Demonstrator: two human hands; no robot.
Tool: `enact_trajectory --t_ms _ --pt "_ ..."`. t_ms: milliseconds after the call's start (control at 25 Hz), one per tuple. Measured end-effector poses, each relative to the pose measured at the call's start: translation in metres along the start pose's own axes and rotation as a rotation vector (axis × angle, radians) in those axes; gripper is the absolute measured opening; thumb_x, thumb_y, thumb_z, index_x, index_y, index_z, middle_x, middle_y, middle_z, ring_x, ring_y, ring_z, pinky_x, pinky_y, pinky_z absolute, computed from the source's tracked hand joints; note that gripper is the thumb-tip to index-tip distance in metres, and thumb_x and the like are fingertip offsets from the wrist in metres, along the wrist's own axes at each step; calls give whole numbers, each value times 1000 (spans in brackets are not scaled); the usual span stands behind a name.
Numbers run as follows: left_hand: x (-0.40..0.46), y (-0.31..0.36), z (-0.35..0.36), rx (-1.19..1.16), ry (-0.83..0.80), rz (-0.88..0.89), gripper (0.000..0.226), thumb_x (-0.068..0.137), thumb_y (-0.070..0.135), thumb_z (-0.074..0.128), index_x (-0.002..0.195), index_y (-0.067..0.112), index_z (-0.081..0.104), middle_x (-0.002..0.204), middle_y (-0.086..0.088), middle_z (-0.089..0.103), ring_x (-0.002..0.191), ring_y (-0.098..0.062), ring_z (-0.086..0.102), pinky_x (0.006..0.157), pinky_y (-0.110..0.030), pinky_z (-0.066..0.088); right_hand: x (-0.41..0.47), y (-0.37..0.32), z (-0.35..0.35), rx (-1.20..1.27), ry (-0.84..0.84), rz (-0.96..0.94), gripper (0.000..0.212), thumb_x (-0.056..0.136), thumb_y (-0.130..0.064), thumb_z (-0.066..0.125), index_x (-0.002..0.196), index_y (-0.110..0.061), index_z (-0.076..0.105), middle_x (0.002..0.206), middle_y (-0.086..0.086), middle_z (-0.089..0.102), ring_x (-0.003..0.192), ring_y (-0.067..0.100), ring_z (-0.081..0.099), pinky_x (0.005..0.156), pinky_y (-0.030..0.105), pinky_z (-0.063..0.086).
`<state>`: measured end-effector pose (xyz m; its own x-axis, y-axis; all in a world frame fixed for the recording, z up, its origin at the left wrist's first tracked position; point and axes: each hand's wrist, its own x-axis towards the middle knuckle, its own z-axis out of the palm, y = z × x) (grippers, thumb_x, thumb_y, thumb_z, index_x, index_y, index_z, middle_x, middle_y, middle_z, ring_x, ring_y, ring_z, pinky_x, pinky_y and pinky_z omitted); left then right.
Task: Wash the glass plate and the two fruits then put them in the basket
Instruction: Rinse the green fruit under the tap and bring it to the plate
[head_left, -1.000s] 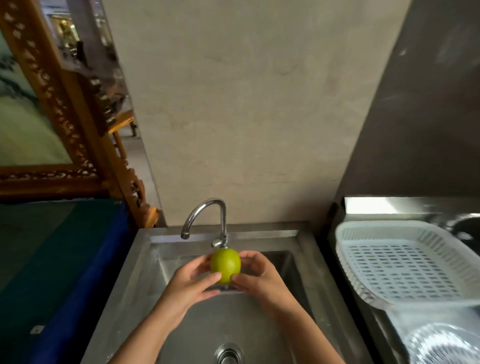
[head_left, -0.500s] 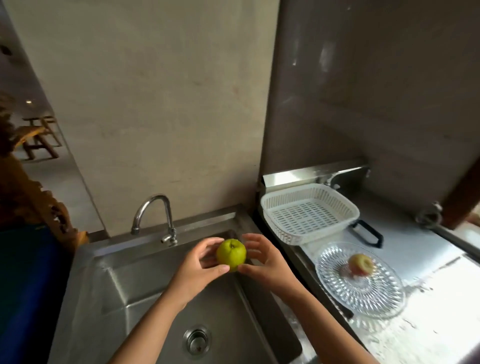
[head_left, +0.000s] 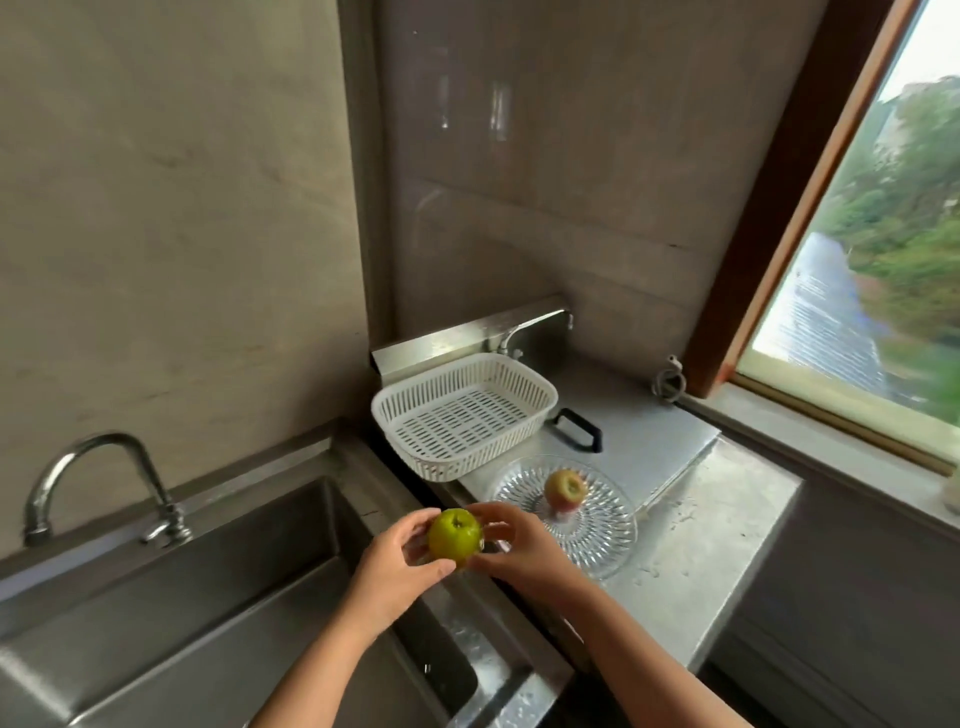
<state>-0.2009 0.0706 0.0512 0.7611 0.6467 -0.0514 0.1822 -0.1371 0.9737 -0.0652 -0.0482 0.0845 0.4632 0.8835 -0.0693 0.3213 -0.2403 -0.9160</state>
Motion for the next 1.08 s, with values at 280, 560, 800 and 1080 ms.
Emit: enact_trajectory --t_ms 280,560,800,1080 --pt "87 -9 110 56 -89 -45 57 66 8 76 101 48 56 119 7 59 106 -7 61 87 -19 51 40 104 -101 -22 64 -18 51 62 -19 83 107 -24 60 105 -5 64 98 11 62 78 22 56" --pt "122 -37 183 140 11 -189 60 67 5 74 117 33 54 118 14 56 104 10 53 82 -6 47 75 193 -138 3 -33 -92 49 61 -17 83 94 -39 55 104 -4 58 95 11 62 68 16 57" --pt "123 -46 207 136 137 -295 61 68 -1 71 122 20 53 123 3 56 116 -9 52 96 -24 49 82 216 -138 17 -97 -113 47 63 -18 80 95 -41 53 103 -8 56 95 7 60 68 14 56" --pt "137 -50 206 147 137 -317 61 70 4 72 124 25 52 126 7 54 118 -6 48 80 -6 46 90 222 -135 27 -56 -58 46 65 -17 80 102 -26 56 102 -3 61 95 8 60 72 19 56"
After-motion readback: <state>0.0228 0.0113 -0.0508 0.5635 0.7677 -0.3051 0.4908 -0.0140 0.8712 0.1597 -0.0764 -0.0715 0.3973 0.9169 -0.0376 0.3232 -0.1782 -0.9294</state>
